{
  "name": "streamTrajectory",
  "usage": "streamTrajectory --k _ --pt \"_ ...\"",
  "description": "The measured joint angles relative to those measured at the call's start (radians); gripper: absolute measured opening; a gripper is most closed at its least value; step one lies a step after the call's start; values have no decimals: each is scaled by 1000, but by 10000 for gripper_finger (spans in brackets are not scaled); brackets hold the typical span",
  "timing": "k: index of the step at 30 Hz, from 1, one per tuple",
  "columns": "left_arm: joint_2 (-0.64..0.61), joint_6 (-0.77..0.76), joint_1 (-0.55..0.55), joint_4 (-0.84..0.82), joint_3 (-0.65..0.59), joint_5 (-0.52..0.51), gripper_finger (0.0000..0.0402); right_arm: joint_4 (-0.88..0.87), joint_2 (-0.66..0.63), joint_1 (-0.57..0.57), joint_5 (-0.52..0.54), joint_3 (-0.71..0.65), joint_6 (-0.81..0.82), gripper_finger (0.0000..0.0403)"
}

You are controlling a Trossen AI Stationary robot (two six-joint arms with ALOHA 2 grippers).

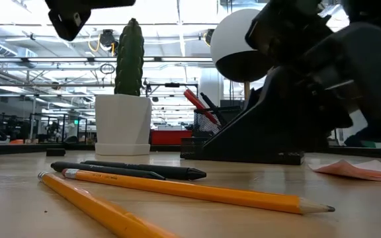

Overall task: Pick and place office supplies into organizer
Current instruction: Put the black pen into the black desk organizer

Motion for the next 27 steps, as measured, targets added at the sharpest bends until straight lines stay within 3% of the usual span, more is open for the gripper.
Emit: streamTrajectory --k 10,17,27 --pt "-101 45 -42 158 -124 -46 113 6 74 -4 -27 65 10 155" --pt "-102 77 -65 187 -126 -49 113 -92 106 -16 -1 135 35 155" --pt "-102 80 -81 162 -126 -28 113 -152 107 -83 -2 105 93 144"
